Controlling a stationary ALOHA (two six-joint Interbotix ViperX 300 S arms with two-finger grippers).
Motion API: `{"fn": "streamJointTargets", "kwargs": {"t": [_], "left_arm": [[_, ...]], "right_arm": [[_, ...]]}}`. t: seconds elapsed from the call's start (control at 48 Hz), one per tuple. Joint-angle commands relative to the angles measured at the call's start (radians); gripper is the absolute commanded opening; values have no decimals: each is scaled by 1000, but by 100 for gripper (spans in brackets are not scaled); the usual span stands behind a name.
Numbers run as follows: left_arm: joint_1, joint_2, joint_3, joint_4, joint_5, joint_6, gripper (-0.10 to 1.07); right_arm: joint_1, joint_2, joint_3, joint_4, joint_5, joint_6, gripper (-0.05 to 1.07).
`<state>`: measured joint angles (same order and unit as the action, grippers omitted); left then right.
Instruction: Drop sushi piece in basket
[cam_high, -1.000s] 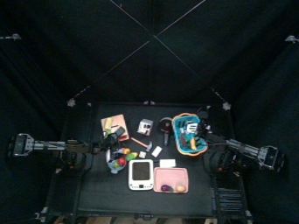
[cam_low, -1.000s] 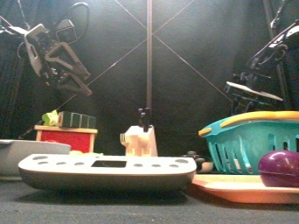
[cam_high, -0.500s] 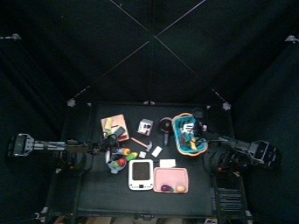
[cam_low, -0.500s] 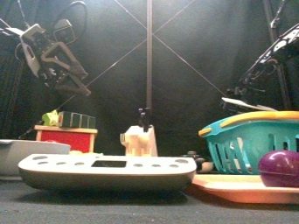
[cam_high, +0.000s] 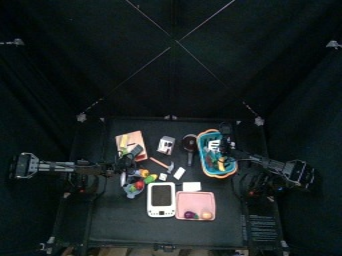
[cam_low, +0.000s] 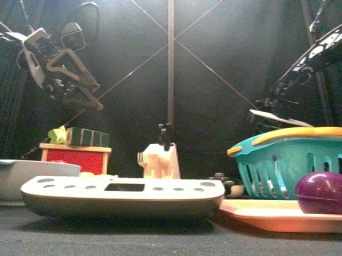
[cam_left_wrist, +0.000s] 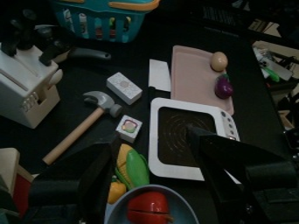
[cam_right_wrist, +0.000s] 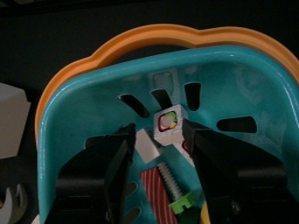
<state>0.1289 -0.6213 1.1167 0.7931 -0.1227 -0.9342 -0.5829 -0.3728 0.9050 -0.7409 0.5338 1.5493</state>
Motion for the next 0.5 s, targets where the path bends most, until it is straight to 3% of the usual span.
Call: {"fn": "streamJointTargets", "kwargs": {"t": [0.0,0.479], "left_arm": [[2,0,-11,2,-6,-2,94],[-2,0,-2,-40,8,-3,94]], "right_arm": [[9,-8,-25,-5,-3,-3,83],[51,-14,-29,-9,-14,-3,83]]}}
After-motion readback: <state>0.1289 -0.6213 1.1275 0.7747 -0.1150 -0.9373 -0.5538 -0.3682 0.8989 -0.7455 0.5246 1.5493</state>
